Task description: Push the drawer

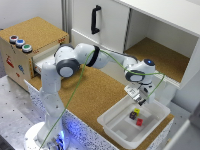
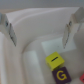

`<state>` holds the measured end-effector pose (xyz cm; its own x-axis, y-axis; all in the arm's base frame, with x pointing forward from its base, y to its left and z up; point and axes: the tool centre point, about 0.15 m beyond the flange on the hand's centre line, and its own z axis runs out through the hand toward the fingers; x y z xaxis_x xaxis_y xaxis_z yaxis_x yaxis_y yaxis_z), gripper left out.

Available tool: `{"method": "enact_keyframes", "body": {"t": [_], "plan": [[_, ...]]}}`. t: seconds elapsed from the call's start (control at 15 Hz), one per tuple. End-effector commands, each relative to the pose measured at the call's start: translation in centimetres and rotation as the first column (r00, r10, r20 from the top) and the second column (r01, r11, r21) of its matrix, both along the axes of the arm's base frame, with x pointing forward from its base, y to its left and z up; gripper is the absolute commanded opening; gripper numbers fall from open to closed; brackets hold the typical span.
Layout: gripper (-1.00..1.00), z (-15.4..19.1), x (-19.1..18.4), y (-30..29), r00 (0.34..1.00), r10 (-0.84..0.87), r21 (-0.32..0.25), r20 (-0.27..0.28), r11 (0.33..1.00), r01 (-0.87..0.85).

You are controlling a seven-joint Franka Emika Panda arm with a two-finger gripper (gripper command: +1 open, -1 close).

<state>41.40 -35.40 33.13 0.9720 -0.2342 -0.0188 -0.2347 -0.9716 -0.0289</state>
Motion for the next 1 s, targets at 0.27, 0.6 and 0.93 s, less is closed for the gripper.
{"method": "enact_keyframes", "body": {"t": [0.27,0.6,0.93], "plan": [[1.00,8.4,-3.1,18.2,0.987,0.132,0.027,0.086,0.990,-0.135],[1.00,6.9,-5.4,27.3,0.971,0.238,0.038,0.014,0.971,-0.238],[1.00,4.7,-7.4,33.9,0.952,0.302,0.039,-0.041,0.953,-0.301]]}}
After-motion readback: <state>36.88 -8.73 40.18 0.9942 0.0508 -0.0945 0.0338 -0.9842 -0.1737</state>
